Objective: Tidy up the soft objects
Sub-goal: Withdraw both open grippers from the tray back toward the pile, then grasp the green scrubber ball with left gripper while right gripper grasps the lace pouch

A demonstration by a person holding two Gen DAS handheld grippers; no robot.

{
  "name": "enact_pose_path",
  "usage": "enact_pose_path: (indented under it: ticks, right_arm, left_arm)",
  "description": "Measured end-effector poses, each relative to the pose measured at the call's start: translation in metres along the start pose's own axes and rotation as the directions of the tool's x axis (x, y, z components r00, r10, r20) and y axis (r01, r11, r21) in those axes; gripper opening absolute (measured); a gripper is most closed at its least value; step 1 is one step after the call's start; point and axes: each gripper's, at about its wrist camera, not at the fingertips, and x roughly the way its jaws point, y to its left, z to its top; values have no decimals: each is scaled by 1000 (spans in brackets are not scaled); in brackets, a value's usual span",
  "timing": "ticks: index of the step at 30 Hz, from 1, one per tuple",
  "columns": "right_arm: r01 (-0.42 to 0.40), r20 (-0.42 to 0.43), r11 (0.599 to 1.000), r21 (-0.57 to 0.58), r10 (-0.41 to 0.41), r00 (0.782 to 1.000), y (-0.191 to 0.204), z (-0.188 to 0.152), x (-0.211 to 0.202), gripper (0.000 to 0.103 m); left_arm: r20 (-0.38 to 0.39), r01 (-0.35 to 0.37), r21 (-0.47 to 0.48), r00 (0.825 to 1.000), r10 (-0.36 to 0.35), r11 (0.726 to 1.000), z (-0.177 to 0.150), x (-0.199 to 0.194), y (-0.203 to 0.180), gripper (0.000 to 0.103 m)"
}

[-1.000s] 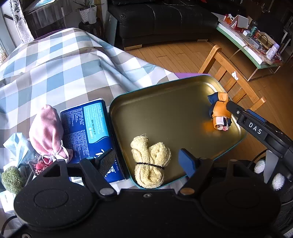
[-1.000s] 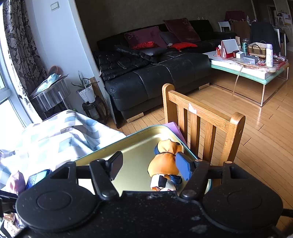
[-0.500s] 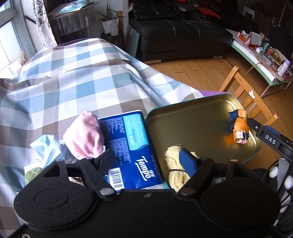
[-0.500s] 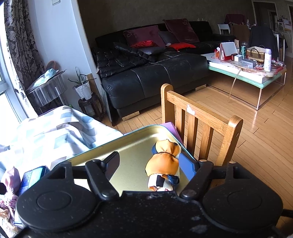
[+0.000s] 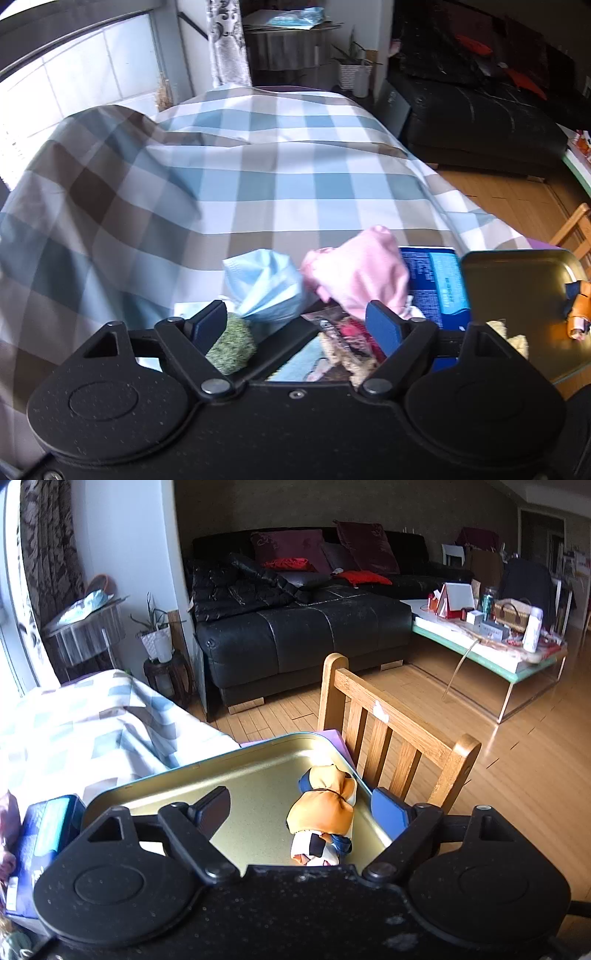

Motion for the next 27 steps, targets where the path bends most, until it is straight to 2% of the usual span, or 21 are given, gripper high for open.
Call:
enact_pose_path:
  ticks: [4, 7, 11, 14, 17, 21, 25, 27]
  right_arm:
    - [26, 1, 994, -105, -26, 1000, 19, 3, -3, 89]
    - [32, 20, 984, -174, -28, 999, 36, 3, -11, 97]
    - [-83, -34, 982, -168, 78, 996, 60, 4, -18, 98]
    - [-197, -93, 965, -173, 183, 979, 87, 0, -21, 97]
    - [-317, -125, 925, -210, 296, 947, 122, -7, -32, 97]
    - [-459, -150, 842, -284, 434, 888, 171, -18, -50, 98]
    - [-567, -203, 745, -352, 531, 823, 215, -33, -63, 97]
    - [-594, -224, 703, -392, 553, 802, 232, -42, -67, 95]
  left_arm:
    - [-6, -47, -43, 999, 47, 998, -10, 4, 25, 83]
    - [-13, -73, -86, 997, 72, 994, -19, 5, 43, 83]
    - [-27, -106, -132, 994, 103, 986, -30, 8, 63, 83]
    - [-39, -118, -159, 993, 113, 980, -38, 10, 75, 83]
    - [-50, -139, -170, 990, 132, 976, -45, 12, 84, 83]
    - [-60, -137, -178, 990, 128, 974, -51, 15, 92, 83]
    - [-53, -133, -181, 991, 126, 974, -55, 15, 97, 83]
    - [-46, -132, -181, 991, 125, 975, -56, 15, 100, 84]
